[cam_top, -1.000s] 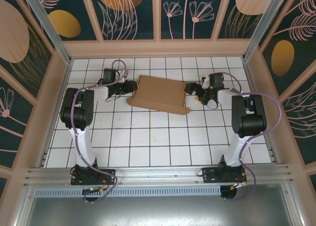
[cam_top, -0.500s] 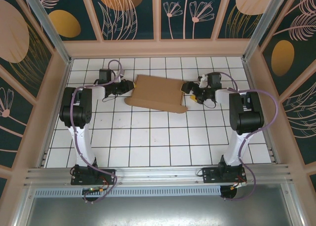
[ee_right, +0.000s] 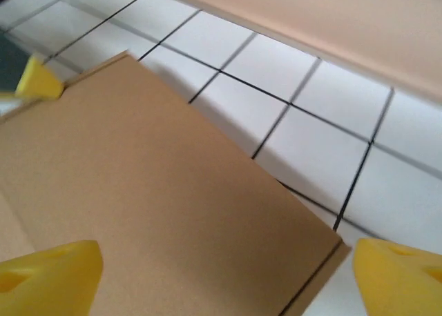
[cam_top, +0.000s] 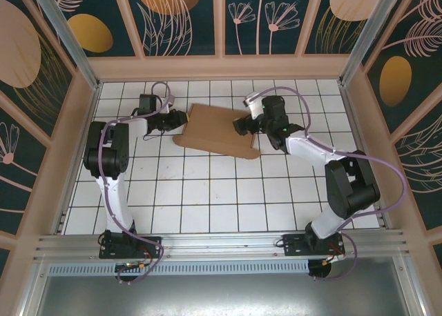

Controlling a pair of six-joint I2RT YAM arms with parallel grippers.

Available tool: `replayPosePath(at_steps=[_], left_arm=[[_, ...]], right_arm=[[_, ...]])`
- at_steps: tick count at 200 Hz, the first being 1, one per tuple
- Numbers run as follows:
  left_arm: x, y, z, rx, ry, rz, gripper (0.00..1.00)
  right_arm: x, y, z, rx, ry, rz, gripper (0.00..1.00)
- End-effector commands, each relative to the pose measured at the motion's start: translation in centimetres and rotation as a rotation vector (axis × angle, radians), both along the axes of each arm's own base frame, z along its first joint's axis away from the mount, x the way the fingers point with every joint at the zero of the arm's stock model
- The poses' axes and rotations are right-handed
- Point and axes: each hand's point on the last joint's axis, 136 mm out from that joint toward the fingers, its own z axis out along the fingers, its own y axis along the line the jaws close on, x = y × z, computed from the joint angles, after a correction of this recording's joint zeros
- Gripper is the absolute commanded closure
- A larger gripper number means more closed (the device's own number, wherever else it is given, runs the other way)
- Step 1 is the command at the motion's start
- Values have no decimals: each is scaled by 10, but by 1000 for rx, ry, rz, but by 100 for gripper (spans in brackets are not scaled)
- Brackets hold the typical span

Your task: Fold the paper box

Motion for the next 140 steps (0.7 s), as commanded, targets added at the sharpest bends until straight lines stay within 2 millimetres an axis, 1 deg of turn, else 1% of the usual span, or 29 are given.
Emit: replayPosePath(at_steps=[1, 3, 7, 16, 35, 58, 69, 91, 106, 122, 134, 140], left_arm=[[-12, 12, -39, 131, 115, 48, 77], [-12, 12, -39, 132, 114, 48, 78], [-13, 11, -38, 134, 114, 48, 78], [-12, 12, -38, 140, 114, 52, 78], [-12, 12, -36, 140, 108, 52, 79], [-11, 11, -33, 136, 103, 52, 79], [-11, 11, -34, 133, 105, 51, 79], [-10, 10, -33, 126, 102, 47, 80], [-11, 8, -34, 124, 106, 43, 80], [-11, 8, -35, 127, 107, 40, 81], [-12, 7, -36, 124, 109, 35, 81], [-12, 7, -36, 124, 108, 34, 81]], right_arm=[[-19, 36, -18, -220, -130, 279, 1], [-19, 37, -20, -229, -131, 288, 1], [-25, 47, -24, -241, -133, 324, 1], [-30, 58, -34, -262, -116, 368, 1], [-31, 71, -51, -285, -74, 405, 1], [-31, 76, -71, -311, -21, 417, 1], [-31, 75, -81, -330, -4, 416, 1], [-26, 71, -95, -402, -25, 383, 3], [-15, 64, -107, -497, -88, 325, 7], [-5, 59, -112, -595, -172, 263, 14], [-4, 60, -116, -641, -217, 250, 22], [-3, 60, -117, -660, -236, 242, 28]])
